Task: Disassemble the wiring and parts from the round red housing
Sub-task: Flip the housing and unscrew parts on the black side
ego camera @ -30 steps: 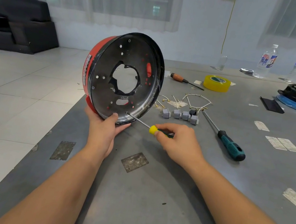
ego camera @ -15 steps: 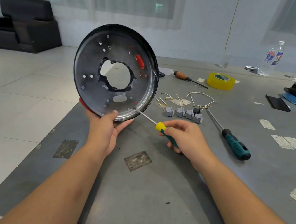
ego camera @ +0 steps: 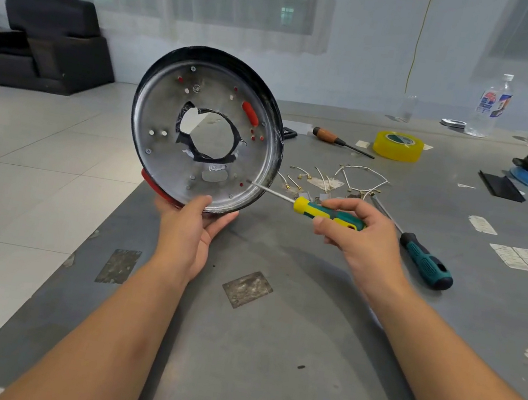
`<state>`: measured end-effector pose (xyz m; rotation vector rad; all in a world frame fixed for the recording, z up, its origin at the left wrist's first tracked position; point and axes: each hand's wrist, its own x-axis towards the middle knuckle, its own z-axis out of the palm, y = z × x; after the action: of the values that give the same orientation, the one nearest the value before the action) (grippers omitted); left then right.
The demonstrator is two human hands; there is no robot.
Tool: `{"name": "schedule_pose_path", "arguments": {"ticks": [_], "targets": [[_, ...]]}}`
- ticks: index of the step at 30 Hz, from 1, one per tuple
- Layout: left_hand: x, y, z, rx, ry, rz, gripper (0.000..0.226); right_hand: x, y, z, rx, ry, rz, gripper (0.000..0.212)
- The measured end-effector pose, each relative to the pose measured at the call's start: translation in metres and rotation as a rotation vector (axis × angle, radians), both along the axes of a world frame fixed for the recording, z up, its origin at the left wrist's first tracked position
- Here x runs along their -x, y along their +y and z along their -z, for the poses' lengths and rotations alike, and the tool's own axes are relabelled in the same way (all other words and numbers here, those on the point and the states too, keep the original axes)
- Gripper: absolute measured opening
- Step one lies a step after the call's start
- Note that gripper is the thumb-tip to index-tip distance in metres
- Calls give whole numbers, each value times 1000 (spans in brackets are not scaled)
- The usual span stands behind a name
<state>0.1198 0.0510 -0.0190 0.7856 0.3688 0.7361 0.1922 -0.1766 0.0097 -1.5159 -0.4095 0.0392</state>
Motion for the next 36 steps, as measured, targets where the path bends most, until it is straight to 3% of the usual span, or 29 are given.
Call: {"name": "schedule_pose_path", "arguments": {"ticks": [11, 22, 27, 36], "targets": [[-4, 4, 6, -35, 15, -15, 60, -6, 4, 14, 127, -47, -48, 22], [-4, 3, 5, -74, 24, -18, 59, -5, 5, 13, 215, -76, -17, 22], [-3, -5, 5, -238, 31, -29, 63, 1, 7, 13, 290, -177, 34, 17], [-2, -4, 4, -245, 37, -16, 69, 4, 12, 8, 262, 67, -114, 18]]}}
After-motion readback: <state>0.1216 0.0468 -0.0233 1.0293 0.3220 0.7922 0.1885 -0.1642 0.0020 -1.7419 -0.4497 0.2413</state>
